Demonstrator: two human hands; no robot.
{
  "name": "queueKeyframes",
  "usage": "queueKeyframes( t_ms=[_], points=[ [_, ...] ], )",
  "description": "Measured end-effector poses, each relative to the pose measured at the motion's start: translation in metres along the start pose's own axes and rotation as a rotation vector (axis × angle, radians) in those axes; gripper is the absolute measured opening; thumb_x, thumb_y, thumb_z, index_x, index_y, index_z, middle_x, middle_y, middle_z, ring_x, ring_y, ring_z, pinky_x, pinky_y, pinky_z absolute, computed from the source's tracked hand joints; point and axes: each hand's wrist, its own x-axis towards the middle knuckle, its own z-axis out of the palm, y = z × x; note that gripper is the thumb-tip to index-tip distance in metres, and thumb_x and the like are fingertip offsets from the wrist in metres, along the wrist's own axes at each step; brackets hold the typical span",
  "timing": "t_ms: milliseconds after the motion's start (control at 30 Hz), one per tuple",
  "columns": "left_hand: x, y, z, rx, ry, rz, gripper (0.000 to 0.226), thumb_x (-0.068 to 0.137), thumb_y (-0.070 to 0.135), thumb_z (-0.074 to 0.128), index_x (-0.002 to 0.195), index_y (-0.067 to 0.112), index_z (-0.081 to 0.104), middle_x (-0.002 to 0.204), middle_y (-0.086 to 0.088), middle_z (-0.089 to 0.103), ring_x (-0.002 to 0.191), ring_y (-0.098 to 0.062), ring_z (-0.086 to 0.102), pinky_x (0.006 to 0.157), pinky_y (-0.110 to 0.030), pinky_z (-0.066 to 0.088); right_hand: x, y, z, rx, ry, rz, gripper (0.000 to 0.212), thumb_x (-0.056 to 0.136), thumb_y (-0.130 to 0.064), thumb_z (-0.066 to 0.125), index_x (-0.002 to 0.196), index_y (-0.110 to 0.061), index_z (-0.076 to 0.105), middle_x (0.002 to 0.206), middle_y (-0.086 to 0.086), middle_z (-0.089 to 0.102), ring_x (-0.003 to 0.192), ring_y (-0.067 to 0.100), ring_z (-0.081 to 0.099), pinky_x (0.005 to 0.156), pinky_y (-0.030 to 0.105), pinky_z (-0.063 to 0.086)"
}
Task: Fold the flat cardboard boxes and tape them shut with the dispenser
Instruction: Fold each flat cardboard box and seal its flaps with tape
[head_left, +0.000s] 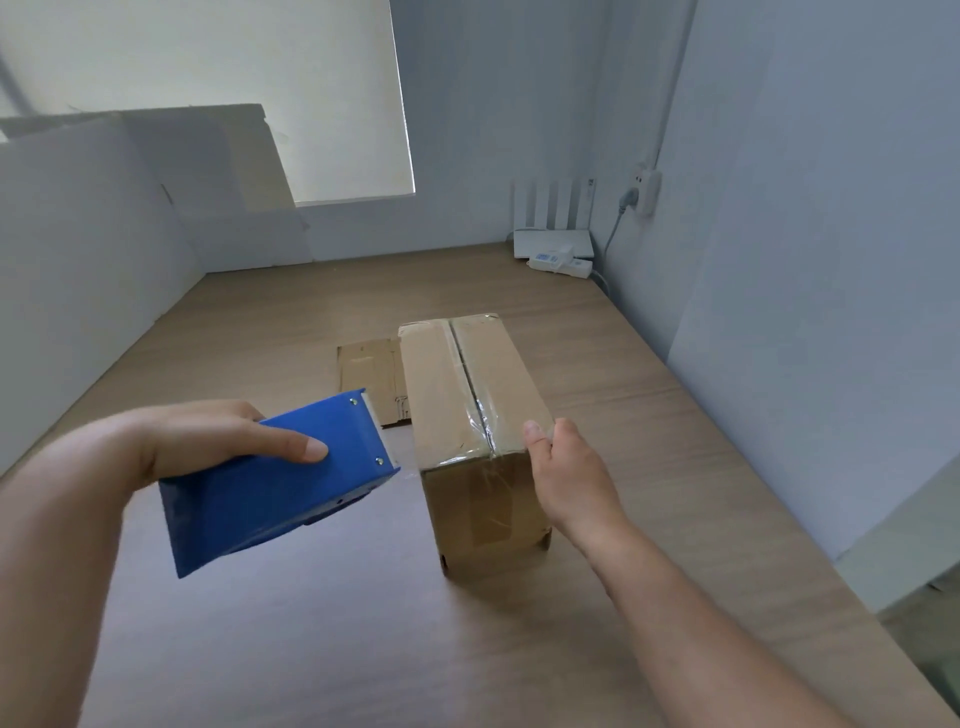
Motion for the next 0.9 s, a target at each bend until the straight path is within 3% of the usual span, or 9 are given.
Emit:
queueKeyframes(
  t_ms=[200,333,533,700,900],
  points=[
    [-0.021,-0.011,-0.023,-0.067,-0.09,0.017,0.087,0.028,0.067,0.082,0.09,0.006,0.077,0.092,-0.018,0.074,0.084,-0.037,0.071,0.091,-0.048,0.05,-0.002,-0.006,0.005,0.015,-0.042,-0.004,0.03,0.101,-0.041,0.032,0.091,-0.013,0.038,0.094,0.007,0.049,0.087,0.024,0.045,0.078,0.038,0.038],
    [-0.009,-0.01,-0.012,0.016,-0.12,-0.075,0.083,0.037,0.066,0.075,0.095,0.007,0.075,0.091,-0.012,0.075,0.083,-0.03,0.072,0.085,-0.039,0.054,-0.002,-0.007,0.004,0.025,-0.052,0.011,0.029,0.101,-0.04,0.033,0.092,-0.013,0.038,0.096,0.008,0.049,0.088,0.024,0.046,0.076,0.035,0.036],
    [0.015,-0.008,0.003,-0.009,-0.155,-0.183,0.078,0.033,0.062,0.076,0.091,0.01,0.075,0.087,-0.008,0.076,0.076,-0.024,0.073,0.07,-0.029,0.049,0.0,-0.008,0.003,0.0,-0.055,0.025,0.035,0.101,-0.039,0.034,0.103,-0.006,0.047,0.112,0.018,0.057,0.102,0.032,0.053,0.083,0.037,0.038],
    [0.034,-0.001,0.014,0.001,-0.118,-0.236,0.062,0.055,0.059,0.082,0.095,0.013,0.074,0.087,-0.006,0.076,0.079,-0.023,0.073,0.073,-0.029,0.051,-0.001,-0.009,0.005,0.005,-0.054,0.022,0.028,0.101,-0.039,0.034,0.097,-0.012,0.042,0.113,0.018,0.058,0.102,0.031,0.053,0.079,0.035,0.036],
    [0.037,0.015,0.02,0.102,0.055,-0.248,0.049,0.07,0.06,0.073,0.093,0.017,0.069,0.098,-0.004,0.069,0.09,-0.023,0.066,0.09,-0.034,0.049,-0.001,-0.012,0.005,0.012,-0.037,0.024,0.04,0.101,-0.036,0.034,0.112,-0.001,0.049,0.111,0.016,0.058,0.105,0.032,0.054,0.08,0.035,0.038]
  ],
)
